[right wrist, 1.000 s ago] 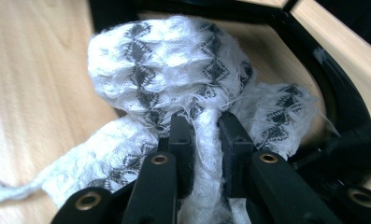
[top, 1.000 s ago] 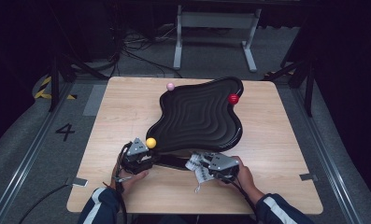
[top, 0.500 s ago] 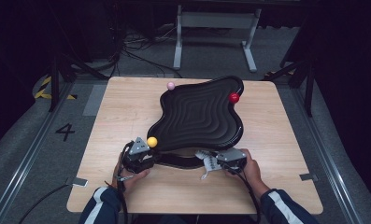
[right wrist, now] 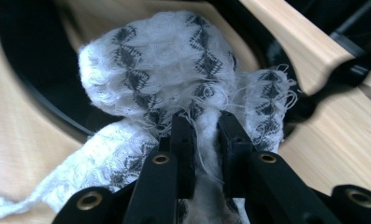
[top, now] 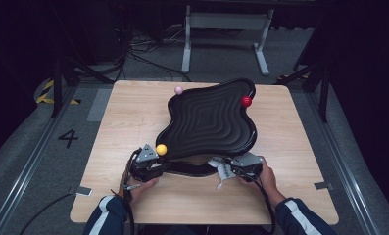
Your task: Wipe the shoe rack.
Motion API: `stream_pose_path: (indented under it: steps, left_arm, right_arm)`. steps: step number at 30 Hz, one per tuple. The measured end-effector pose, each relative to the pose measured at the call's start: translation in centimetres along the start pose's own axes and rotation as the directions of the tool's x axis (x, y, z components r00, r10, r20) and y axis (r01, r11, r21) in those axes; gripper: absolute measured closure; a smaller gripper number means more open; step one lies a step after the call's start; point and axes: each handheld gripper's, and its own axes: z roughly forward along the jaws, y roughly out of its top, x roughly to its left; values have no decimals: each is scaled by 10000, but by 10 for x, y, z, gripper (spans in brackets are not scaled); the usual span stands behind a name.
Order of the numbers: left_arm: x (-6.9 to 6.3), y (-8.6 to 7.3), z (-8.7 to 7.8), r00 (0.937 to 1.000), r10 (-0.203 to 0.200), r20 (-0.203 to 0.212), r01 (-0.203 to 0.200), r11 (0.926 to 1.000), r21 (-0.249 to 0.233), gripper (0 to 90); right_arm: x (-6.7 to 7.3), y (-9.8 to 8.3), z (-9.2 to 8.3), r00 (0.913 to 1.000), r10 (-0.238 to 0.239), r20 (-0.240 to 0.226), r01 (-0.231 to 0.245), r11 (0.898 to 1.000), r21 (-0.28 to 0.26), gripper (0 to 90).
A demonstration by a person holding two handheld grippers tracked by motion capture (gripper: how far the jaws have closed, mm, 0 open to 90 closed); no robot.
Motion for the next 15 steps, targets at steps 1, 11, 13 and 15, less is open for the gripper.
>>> stream_pose_path:
  steps: [1,11,13,15]
  left_arm:
    - [0,0,0,10000,5,15,-5,10000,28,718]
    - [0,0,1,10000,-13,38,13,10000,-14,718]
    - [-1,0,1,10000,-4,45,4,10000,-12,719]
    - [0,0,1,10000,16,51,-17,10000,25,719]
  right_arm:
    - [4,1,0,9999,34,-125,-35,10000,-10,779]
    - [25,11,7,9957,-598,-705,587,9981,-170,788]
    - [23,11,8,9960,-747,-492,744,9972,-86,788]
    - [17,10,9,9957,-902,-208,903,9959,40,788]
